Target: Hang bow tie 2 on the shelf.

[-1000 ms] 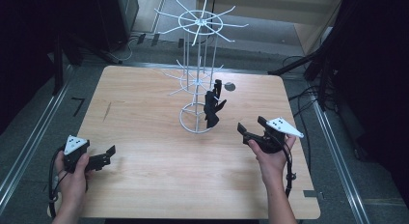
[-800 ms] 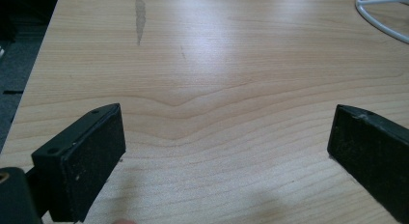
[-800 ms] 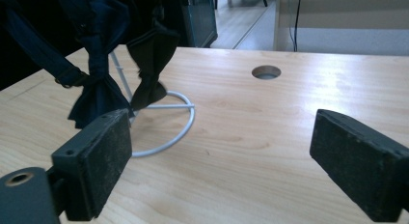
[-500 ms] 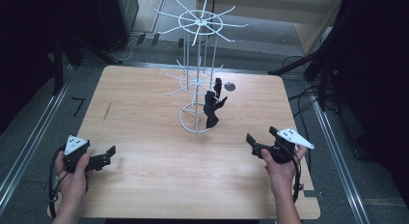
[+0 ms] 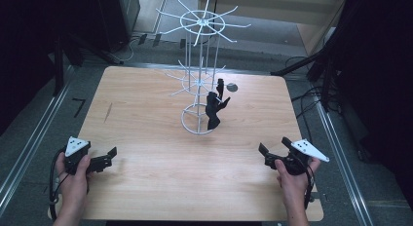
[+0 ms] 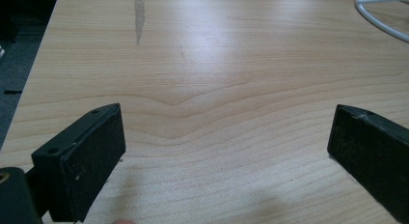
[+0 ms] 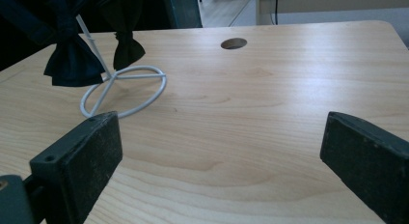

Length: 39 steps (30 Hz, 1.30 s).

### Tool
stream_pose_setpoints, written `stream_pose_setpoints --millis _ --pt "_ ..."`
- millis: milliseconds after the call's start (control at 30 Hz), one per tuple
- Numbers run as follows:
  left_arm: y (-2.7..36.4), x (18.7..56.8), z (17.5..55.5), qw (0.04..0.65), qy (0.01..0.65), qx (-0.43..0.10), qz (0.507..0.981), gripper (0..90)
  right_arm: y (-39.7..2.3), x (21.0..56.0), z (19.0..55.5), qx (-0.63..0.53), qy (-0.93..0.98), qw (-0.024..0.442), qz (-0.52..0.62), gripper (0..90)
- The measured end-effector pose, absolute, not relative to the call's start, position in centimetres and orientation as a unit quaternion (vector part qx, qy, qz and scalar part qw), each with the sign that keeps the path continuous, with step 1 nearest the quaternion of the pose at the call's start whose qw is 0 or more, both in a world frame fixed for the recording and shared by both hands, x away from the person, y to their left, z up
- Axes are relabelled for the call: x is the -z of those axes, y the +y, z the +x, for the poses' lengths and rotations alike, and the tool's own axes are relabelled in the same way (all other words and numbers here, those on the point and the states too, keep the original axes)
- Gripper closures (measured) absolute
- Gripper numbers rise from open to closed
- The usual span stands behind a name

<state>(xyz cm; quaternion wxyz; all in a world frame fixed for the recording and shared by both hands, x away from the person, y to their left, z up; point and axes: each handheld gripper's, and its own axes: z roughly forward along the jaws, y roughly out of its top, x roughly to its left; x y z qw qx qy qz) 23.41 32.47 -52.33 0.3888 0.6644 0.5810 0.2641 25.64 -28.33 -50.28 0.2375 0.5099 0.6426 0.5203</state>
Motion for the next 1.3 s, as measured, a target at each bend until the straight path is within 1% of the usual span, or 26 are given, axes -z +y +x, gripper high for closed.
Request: stream_pose_setpoints --millis 233,733,1100,1300 --pt "32.5 52.3 23.4 0.389 0.581 -0.265 0.664 0.1 -29.4 50.6 24.8 -0.519 0.638 0.232 0.520 1.3" --pt "32.5 52.3 23.4 0.391 0.581 -0.265 0.663 0.1 -31.5 51.4 23.4 -0.505 0.635 0.238 0.534 1.4" --pt "32.5 52.3 23.3 0.391 0.581 -0.264 0.663 0.1 -34.5 52.4 21.8 -0.488 0.628 0.248 0.553 3.1" --pt "32.4 52.3 23.3 0.389 0.580 -0.265 0.664 0.1 -35.8 52.8 20.9 -0.490 0.617 0.243 0.565 3.5"
